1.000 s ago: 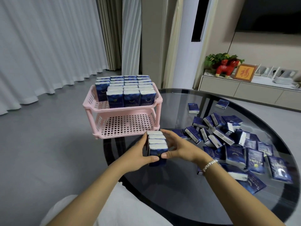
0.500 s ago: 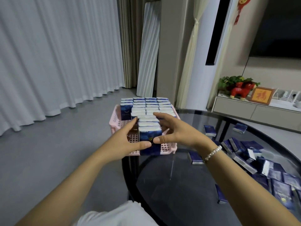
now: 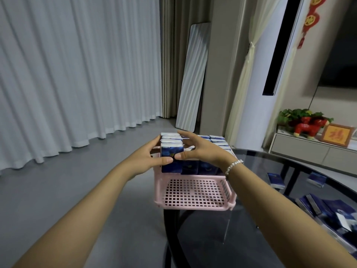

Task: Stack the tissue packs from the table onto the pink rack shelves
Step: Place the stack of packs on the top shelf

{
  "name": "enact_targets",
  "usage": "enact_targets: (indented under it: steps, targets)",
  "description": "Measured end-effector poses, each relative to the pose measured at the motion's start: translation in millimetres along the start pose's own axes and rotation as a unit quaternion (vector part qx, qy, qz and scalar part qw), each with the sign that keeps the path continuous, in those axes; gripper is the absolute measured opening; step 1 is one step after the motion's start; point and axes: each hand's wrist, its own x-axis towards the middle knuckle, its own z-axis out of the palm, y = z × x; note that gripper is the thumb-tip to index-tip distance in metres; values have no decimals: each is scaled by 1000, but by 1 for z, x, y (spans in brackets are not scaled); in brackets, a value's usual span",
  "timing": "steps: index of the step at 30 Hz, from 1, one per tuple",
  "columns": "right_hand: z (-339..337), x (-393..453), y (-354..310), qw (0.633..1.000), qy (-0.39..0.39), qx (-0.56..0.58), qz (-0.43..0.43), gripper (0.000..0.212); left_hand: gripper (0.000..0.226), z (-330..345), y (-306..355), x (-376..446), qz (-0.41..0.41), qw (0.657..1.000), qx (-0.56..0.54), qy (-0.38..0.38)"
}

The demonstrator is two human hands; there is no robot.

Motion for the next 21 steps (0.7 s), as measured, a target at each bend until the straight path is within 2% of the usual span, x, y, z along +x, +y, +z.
enact_targets:
  steps: [12, 15, 17, 19, 21]
  targets:
    - [-1, 40, 23, 987, 10, -145, 64, 88, 87, 6, -36, 42, -41, 996, 68, -48]
    - [1, 43, 26, 978, 17, -196, 76, 94, 99, 6, -38, 43, -53, 990, 113, -71]
    - [4, 43, 25, 973, 16, -220, 67, 94, 106, 6, -40, 45, -54, 983, 157, -76]
    - [5, 40, 24, 973, 14, -224, 50, 94, 103, 7, -39, 46, -47, 975, 205, -77]
    - [4, 39, 26, 980, 8, -198, 32, 83, 99, 8, -35, 46, -52, 968, 229, -86]
